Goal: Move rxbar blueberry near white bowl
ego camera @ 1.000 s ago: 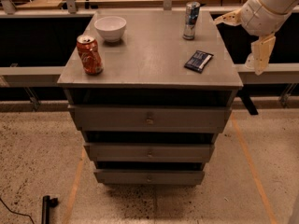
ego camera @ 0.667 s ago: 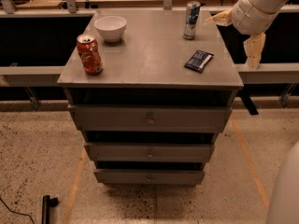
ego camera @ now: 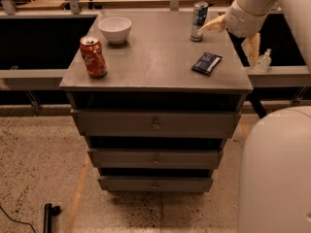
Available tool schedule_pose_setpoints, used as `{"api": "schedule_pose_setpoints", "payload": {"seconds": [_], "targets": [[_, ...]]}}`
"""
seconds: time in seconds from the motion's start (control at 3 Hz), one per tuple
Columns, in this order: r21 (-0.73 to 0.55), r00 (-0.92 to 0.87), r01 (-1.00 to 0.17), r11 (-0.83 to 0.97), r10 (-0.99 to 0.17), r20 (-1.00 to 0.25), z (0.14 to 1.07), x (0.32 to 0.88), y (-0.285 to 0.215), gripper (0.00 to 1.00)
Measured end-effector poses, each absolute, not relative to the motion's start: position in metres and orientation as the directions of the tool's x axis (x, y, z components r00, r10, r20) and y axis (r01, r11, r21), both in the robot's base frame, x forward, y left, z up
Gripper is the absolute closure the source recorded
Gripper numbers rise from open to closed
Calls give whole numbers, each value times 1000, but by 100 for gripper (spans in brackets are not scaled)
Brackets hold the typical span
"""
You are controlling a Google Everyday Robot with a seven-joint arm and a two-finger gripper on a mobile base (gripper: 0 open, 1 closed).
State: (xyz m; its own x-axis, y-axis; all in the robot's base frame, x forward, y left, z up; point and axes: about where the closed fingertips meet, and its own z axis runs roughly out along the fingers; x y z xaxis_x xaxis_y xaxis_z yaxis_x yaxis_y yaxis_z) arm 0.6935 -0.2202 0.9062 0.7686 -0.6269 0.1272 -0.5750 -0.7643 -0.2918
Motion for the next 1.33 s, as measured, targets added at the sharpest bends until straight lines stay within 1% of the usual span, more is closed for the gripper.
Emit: {"api": "schedule_pose_setpoints", "payload": {"seconds": [0.67,1.33], "targets": [[-203,796,-545,-814,-578,181,886,716,-223,0],[-190,804,-532,-825,-563,193,883,725,-224,0]]}}
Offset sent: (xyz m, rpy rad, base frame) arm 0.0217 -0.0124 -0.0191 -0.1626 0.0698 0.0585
